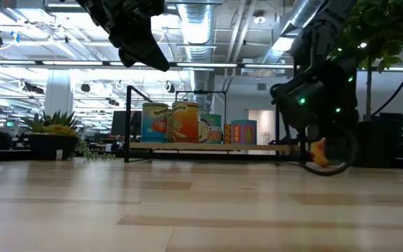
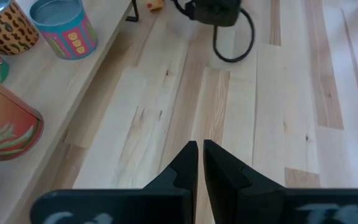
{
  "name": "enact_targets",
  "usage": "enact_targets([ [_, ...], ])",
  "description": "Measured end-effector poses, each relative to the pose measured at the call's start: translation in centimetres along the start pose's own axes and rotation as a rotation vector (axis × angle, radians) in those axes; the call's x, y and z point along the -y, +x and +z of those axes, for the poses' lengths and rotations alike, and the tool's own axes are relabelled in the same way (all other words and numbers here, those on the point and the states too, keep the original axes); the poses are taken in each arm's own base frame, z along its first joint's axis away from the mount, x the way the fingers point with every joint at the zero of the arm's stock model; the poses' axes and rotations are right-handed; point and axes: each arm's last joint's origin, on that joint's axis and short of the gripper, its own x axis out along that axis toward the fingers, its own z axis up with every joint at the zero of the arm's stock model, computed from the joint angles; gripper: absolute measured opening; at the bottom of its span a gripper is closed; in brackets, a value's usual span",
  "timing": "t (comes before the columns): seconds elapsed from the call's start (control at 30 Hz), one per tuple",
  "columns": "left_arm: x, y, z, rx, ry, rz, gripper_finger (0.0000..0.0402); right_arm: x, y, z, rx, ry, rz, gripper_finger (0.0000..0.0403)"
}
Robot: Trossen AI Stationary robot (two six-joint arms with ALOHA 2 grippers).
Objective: Pick and place cans onto a shelf
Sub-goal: Put the canned pineapple on the shelf
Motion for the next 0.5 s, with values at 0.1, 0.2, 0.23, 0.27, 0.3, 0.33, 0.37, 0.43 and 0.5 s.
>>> enact_targets([
  [0.1,0.0,0.0,0.0,0.000,0.010,0.000,0.0015,0.1,-0.8,-0.4,0.011,0.008,0.025,0.0005],
  [0.2,0.0,0.0,0.0,0.000,0.006,0.000,0.0015,0.2,-1.7,-1.0,0.010,0.004,0.080,0.0005],
  [0.23,0.0,0.0,0.0,0.000,0.005,0.000,0.0015,0.2,-2.1,-1.3,0.010,0.005,0.106,0.0004],
  [0.27,0.0,0.0,0.0,0.000,0.005,0.000,0.0015,0.3,-2.6,-1.6,0.010,0.011,0.130,0.0004],
  [0.3,0.0,0.0,0.0,0.000,0.005,0.000,0.0015,0.3,-3.1,-2.0,0.011,0.018,0.151,0.0004],
  [0.33,0.0,0.0,0.0,0.000,0.005,0.000,0.0015,0.5,-3.6,-2.4,0.016,0.023,0.169,0.0004],
  [0.37,0.0,0.0,0.0,0.000,0.004,0.000,0.0015,0.6,-4.3,-2.9,0.021,0.029,0.185,0.0004],
  [0.43,0.0,0.0,0.0,-0.001,0.004,0.000,0.0015,0.9,-5.8,-3.6,0.034,0.046,0.213,0.0004],
  [0.5,0.0,0.0,0.0,0.000,0.004,0.000,0.0015,1.4,-7.5,-4.4,0.046,0.051,0.221,0.0004],
])
